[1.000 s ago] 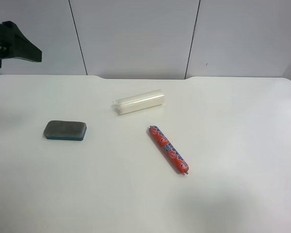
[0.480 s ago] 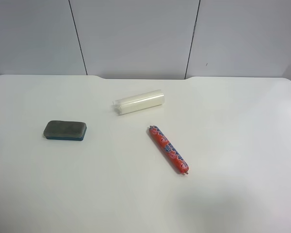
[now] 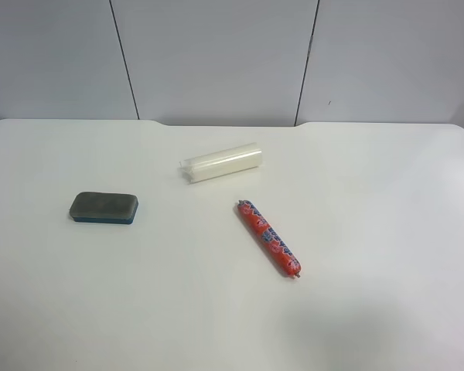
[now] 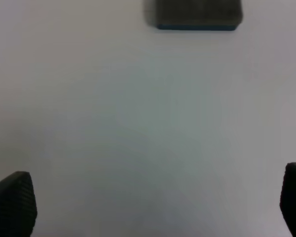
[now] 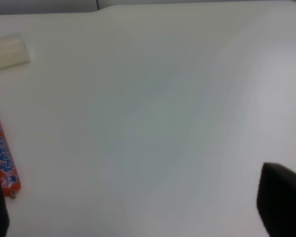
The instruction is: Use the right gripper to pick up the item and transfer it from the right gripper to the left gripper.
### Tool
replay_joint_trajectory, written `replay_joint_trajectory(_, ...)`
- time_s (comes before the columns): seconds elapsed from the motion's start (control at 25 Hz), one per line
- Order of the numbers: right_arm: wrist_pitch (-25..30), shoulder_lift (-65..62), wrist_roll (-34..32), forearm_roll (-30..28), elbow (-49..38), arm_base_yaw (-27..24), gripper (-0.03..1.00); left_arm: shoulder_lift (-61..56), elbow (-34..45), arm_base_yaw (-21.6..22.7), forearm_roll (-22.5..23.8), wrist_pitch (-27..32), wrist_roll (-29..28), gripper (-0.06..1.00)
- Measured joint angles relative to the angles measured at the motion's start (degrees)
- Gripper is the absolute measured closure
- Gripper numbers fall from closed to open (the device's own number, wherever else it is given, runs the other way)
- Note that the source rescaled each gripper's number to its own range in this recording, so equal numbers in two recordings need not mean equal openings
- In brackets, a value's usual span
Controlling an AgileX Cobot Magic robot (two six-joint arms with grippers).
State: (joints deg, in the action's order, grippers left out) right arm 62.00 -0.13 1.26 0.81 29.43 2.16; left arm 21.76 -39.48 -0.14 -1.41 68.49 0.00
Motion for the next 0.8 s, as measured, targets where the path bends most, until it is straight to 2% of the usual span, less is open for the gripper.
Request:
replay_joint_trajectory(0.12, 0.00, 0.00, 0.00, 0.00, 0.00, 0.00, -0.02, -5.74, 2.80, 0.00, 1.41, -0.05, -0.30, -0.06)
replay_joint_trajectory(0.48, 0.00, 0.00, 0.00, 0.00, 0.00, 0.00, -0.02, -20.31, 7.90, 0.00, 1.41, -0.25, -1.15, -0.06)
replay_joint_trajectory(0.64, 0.00, 0.00, 0.00, 0.00, 0.00, 0.00, -0.02, -21.85, 7.91, 0.00, 1.41, -0.73, -1.17, -0.06)
replay_joint_trajectory(0.8, 0.00, 0.00, 0.00, 0.00, 0.00, 0.00, -0.02, -21.85, 8.64, 0.00, 1.41, -4.16, -1.27, -0.06)
